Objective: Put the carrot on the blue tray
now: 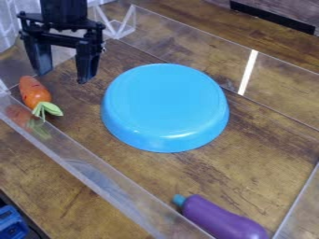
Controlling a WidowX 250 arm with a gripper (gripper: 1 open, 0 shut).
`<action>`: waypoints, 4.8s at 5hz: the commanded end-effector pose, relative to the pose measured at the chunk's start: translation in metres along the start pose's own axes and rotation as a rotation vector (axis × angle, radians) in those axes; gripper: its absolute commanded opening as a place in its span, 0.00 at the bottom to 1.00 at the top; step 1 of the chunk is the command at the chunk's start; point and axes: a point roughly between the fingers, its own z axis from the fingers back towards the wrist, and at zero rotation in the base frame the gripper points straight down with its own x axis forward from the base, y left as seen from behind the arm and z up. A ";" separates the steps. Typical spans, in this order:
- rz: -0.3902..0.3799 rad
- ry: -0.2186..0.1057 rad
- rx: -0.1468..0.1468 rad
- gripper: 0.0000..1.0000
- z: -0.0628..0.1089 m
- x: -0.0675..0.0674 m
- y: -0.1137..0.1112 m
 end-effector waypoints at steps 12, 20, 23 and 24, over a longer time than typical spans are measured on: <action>0.008 -0.154 -0.038 1.00 0.017 0.031 0.028; 0.373 -0.244 -0.095 1.00 -0.023 0.049 0.077; 0.290 -0.244 -0.128 1.00 -0.009 0.050 0.075; 0.308 -0.254 -0.135 1.00 -0.007 0.053 0.087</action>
